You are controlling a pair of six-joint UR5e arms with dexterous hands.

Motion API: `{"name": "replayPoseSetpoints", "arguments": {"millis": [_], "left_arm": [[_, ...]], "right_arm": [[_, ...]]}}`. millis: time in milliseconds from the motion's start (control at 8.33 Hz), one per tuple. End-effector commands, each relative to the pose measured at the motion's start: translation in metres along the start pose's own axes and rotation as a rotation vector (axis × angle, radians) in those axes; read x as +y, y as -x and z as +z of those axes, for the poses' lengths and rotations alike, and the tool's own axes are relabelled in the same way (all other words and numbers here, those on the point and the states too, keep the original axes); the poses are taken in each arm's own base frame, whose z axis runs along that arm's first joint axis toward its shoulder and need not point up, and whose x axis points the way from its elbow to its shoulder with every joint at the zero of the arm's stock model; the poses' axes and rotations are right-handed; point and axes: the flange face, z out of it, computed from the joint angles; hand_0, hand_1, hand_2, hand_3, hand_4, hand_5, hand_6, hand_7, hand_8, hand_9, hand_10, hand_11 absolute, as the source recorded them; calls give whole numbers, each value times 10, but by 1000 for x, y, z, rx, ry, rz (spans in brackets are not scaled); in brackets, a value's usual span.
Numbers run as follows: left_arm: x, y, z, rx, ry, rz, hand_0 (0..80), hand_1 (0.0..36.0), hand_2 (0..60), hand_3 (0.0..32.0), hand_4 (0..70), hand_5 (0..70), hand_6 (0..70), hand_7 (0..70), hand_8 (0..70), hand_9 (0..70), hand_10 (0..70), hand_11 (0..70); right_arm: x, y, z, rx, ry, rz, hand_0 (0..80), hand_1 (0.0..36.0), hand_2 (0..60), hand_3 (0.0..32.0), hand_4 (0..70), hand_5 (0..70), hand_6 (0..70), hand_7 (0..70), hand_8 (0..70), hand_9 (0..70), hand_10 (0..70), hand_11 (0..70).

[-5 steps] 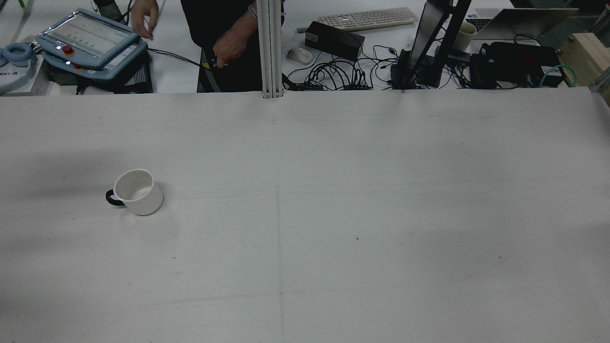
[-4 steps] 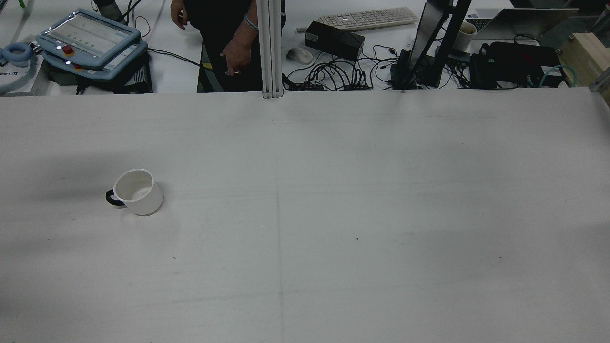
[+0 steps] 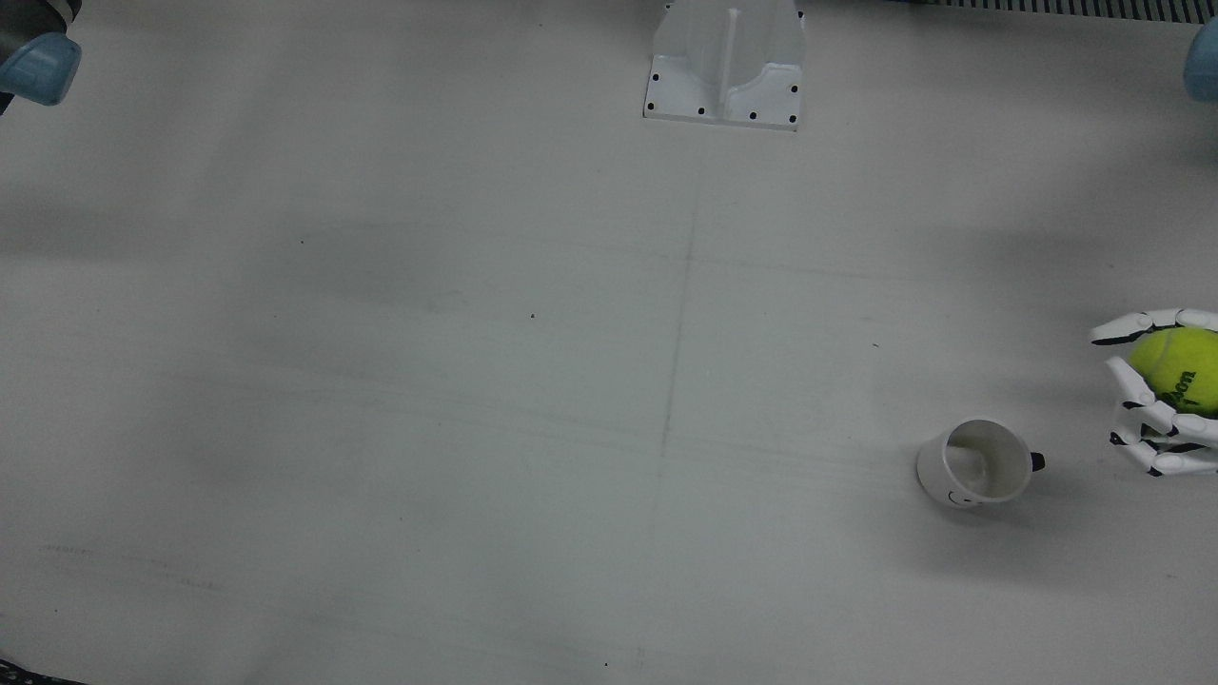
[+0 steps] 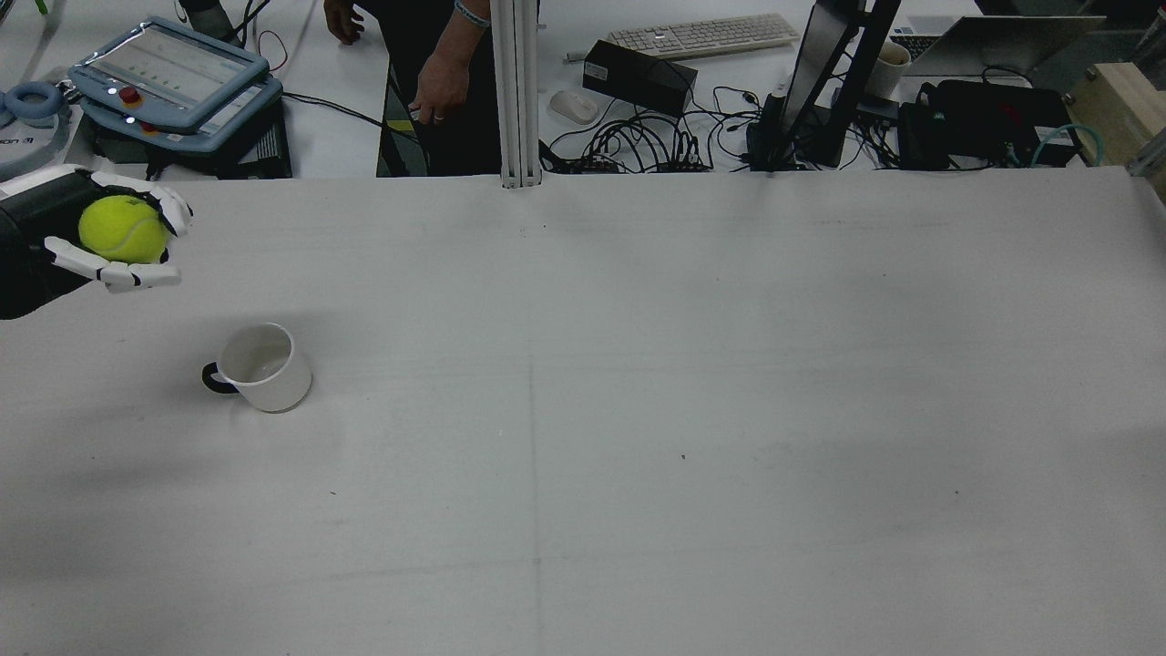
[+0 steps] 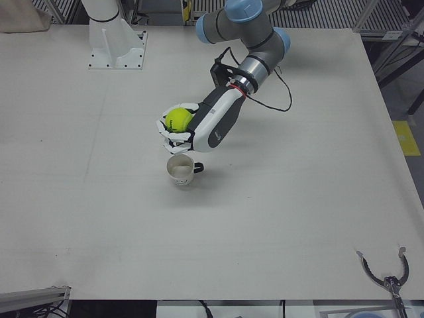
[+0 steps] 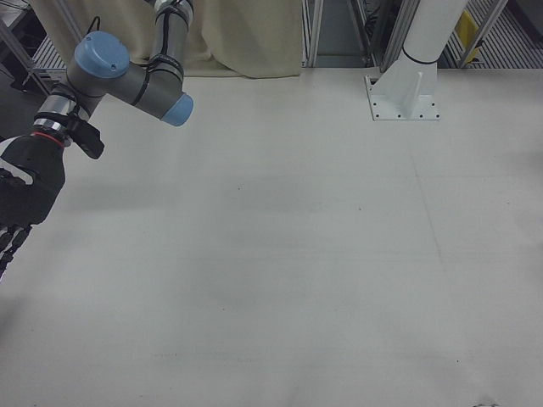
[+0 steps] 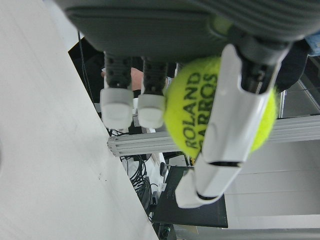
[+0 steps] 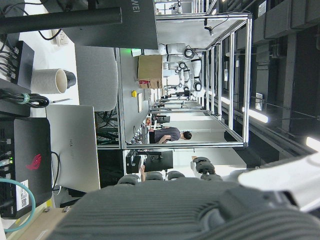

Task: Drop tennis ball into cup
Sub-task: 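Carry the yellow tennis ball with the left hand over the white mug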

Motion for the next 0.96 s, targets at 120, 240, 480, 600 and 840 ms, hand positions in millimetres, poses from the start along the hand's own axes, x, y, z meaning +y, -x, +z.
{"name": "replayPoseSetpoints", "arguments": {"millis": [120,240,480,600,840], "left_arm": [[-35,28,13,-39,-28,-11,791,360,600,0,589,254,375,700,670,700,700,700],[-29,49,20,-72,-16,-19,793,360,600,0,581,253,373,700,668,700,700,700],[-23,73,26,-89,-11,-33,781,360,600,0,575,253,371,700,664,700,700,700],[-23,73,26,-89,-11,-33,770,360,600,0,569,253,369,700,663,700,700,700],[-24,74,25,-91,-15,-33,779,360,600,0,567,251,367,700,660,700,700,700]], "right_arm": [[0,0,0,0,0,0,0,0,0,0,0,0,0,0,0,0,0,0],[0,0,0,0,0,0,0,0,0,0,0,0,0,0,0,0,0,0],[0,0,0,0,0,0,0,0,0,0,0,0,0,0,0,0,0,0],[0,0,0,0,0,-1,0,0,0,0,0,0,0,0,0,0,0,0],[0,0,0,0,0,-1,0,0,0,0,0,0,0,0,0,0,0,0]]}}
